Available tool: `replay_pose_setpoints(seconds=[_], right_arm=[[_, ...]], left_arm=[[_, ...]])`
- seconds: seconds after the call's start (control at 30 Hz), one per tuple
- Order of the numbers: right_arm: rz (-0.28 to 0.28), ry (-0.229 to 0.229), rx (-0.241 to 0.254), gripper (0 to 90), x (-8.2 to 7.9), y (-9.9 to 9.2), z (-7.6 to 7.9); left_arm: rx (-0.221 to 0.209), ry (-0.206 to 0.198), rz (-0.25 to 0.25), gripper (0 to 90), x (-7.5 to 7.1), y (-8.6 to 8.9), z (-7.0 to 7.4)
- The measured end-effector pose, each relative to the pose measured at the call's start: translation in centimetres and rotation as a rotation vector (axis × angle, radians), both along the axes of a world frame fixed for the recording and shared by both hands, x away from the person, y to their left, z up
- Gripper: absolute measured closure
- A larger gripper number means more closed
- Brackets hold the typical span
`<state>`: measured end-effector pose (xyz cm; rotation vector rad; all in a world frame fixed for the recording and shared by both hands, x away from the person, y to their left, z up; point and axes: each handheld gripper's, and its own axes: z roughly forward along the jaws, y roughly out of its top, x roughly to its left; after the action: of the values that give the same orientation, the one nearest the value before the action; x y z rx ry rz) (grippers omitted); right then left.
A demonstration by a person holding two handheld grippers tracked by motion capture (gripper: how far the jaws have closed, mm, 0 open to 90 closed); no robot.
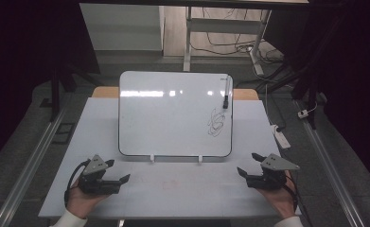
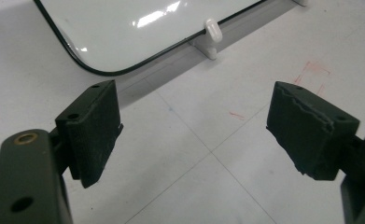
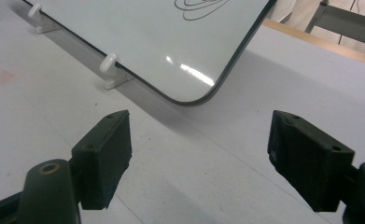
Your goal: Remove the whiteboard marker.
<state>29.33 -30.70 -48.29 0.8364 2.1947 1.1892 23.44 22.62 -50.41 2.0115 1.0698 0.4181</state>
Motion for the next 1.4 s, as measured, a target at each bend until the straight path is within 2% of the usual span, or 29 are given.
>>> replay_pose_setpoints(seconds=[0.17,0.43,0.67,0.77,0.9,1.03,1.13,1.23,1.4], right_arm=[[-0.006,-0.004,0.009,21.8,-0.1,0.0,-0.1],[-0.013,-0.015,0.012,23.1,-0.2,0.1,-0.1],[-0.032,0.0,0.017,25.9,-0.1,0.3,-0.1],[-0.028,0.0,0.016,27.4,0.0,0.6,0.6],[-0.042,-0.023,0.02,30.2,0.7,1.4,2.6],[-0.102,-0.044,0.035,31.8,2.9,2.7,6.0],[-0.139,-0.064,0.043,33.5,5.4,4.2,8.8],[-0.179,-0.061,0.061,35.8,8.2,5.7,11.3],[-0.246,-0.044,0.055,38.8,12.8,7.9,13.6]], left_arm=[[-0.015,0.0,0.007,18.0,0.0,0.3,0.0],[-0.011,0.005,0.01,17.8,0.1,0.3,-0.1],[-0.009,0.011,0.018,17.4,0.2,0.5,-0.2],[-0.007,0.013,0.021,17.4,0.4,0.7,-0.3],[-0.003,0.021,0.014,17.4,0.7,0.8,-0.4],[0.014,0.026,-0.004,17.4,0.8,0.4,-0.6],[0.016,0.024,-0.014,17.4,0.7,0.2,-0.6],[0.018,0.021,-0.024,17.4,0.6,0.2,-0.6],[0.021,0.013,-0.027,17.4,0.5,0.2,-0.7]])
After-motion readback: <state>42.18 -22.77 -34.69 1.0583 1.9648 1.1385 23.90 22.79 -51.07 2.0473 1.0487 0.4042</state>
